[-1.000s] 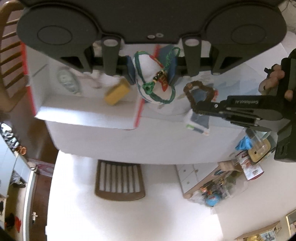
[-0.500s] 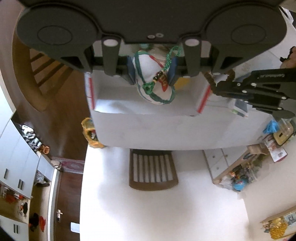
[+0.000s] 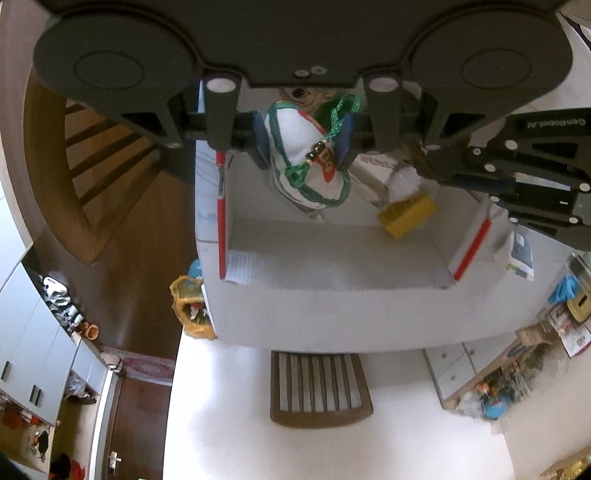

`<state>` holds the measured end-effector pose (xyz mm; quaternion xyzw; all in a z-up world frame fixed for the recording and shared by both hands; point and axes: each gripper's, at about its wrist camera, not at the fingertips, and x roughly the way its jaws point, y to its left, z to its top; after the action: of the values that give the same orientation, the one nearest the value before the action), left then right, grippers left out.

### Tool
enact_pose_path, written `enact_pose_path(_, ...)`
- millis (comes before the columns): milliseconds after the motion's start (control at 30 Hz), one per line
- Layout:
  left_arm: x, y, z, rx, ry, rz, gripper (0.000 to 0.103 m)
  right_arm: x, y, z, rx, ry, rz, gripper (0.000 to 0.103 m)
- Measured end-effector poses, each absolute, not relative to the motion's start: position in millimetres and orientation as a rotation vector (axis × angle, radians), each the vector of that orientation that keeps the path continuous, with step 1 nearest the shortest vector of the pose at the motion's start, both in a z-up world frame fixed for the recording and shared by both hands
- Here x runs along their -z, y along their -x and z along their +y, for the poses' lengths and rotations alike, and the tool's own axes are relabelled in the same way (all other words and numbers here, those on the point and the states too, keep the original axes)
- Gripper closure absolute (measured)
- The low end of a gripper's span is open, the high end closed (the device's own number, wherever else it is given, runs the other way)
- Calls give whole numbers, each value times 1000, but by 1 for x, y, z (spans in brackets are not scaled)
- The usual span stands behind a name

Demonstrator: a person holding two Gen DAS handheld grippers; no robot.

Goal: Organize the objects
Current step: 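Carry the egg toy and brown cord into the red box and release both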

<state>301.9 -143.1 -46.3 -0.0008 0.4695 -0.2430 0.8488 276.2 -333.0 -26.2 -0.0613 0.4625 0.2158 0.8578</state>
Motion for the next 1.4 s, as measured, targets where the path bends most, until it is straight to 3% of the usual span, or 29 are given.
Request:
enact_pose_path(833, 111, -339, -144, 393, -48, 1135, 94, 88, -317, -299, -481, 286, 1063, 66)
enact_pose_path(1400, 105, -327, -144, 389, -67, 1116, 91, 62, -300, -302, -495, 310, 1018, 51)
